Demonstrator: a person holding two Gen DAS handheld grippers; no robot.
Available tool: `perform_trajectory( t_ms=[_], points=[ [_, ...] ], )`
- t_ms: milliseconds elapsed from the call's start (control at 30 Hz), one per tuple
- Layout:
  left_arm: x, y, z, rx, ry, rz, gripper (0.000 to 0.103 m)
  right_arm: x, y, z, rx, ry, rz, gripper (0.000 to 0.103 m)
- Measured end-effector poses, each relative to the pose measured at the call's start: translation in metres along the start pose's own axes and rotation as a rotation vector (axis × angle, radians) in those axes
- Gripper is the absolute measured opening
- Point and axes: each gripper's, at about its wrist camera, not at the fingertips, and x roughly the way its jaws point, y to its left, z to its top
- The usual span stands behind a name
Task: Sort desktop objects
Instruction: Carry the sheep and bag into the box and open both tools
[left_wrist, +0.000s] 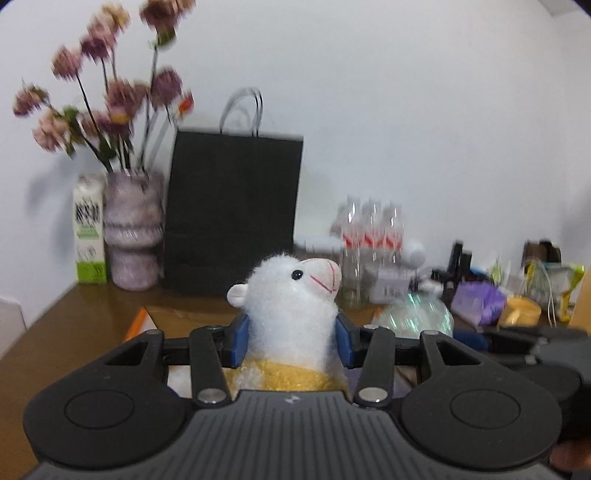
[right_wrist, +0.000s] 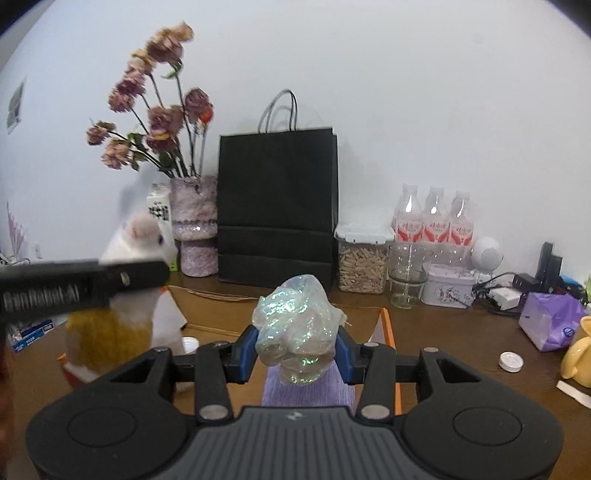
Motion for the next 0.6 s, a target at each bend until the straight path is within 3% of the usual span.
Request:
perform_trajectory(
  t_ms=[133, 333, 467, 600],
  points=[
    [0.019, -0.002, -0.015, 0.071, 0.064, 0.005, 0.047, 0.028, -0.004, -0.013, 0.002, 0.041, 0.002, 0.042],
    [0.037, 0.013, -0.026, 0.021, 0.165, 0.016, 0.047, 0.050, -0.007, -0.036, -0.006, 0.147, 0.017, 0.042],
    [0.049, 0.019, -0.033, 0.019, 0.213, 0.061, 0.047, 0.052, -0.006, -0.040, -0.018, 0.151, 0.003, 0.042],
    [0.054, 0.026, -0.036, 0.011, 0.204, 0.106, 0.047, 0.051, -0.003, -0.041, -0.040, 0.151, -0.008, 0.042]
  ],
)
